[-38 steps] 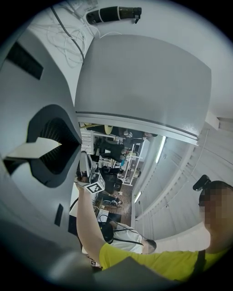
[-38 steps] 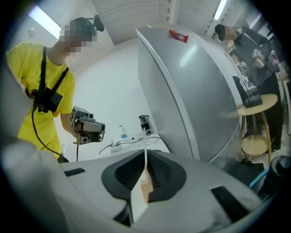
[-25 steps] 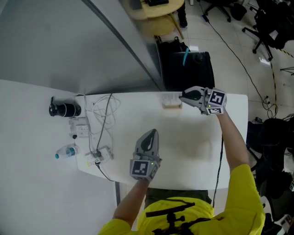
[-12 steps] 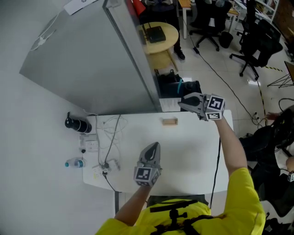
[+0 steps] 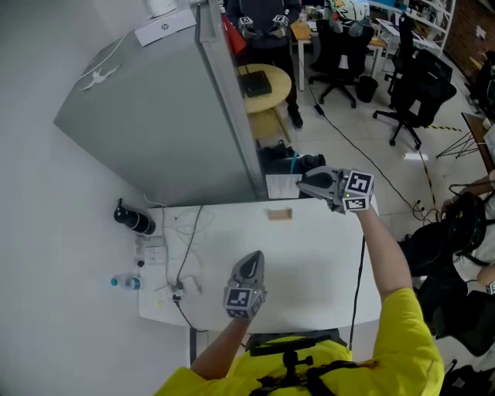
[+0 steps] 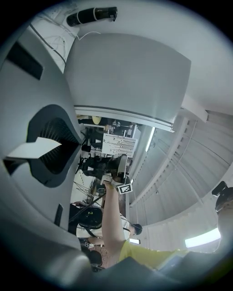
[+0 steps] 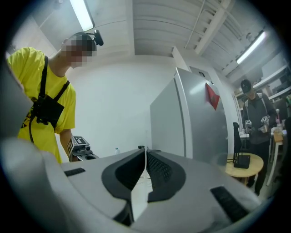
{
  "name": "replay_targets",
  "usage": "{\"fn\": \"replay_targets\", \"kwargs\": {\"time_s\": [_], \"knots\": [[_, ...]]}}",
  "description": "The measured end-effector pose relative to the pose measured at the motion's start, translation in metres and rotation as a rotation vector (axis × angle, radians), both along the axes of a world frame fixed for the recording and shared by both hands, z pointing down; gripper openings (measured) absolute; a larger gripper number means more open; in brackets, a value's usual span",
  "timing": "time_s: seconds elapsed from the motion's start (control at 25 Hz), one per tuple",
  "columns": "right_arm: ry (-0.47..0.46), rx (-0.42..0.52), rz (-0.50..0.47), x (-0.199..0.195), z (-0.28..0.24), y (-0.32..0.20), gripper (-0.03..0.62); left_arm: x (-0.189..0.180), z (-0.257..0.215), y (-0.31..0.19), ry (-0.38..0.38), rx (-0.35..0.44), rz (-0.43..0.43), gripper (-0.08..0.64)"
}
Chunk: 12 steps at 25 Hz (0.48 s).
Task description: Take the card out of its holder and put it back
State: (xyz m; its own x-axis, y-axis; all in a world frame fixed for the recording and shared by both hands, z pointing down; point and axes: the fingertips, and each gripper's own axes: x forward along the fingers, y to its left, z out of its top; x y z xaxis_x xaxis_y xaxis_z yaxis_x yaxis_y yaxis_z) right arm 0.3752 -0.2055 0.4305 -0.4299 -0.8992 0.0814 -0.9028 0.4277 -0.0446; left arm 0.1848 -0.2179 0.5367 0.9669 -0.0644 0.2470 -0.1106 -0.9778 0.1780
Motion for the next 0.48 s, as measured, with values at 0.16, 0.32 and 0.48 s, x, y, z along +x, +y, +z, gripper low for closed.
{"fn": "replay_targets", "kwargs": {"time_s": [0.16, 0.32, 0.48], "knots": [[-0.01, -0.004, 0.003, -0.0043, 0.0025, 0.0024, 0.017, 0.0002, -0.0029, 0.0059, 0.04, -0.032, 0.024, 0.005], [-0.012, -0.006, 0.003, -0.0041, 0.0024, -0.0001, 0.017, 0.0004, -0.0042, 0.0011, 0.033, -0.035, 0.005, 0.005], [-0.007, -0.012, -0.008, -0.0024, 0.0054, -0.0028, 0.017, 0.0028, -0.0042, -0.0004, 0.025, -0.048, 0.004, 0.005]]}}
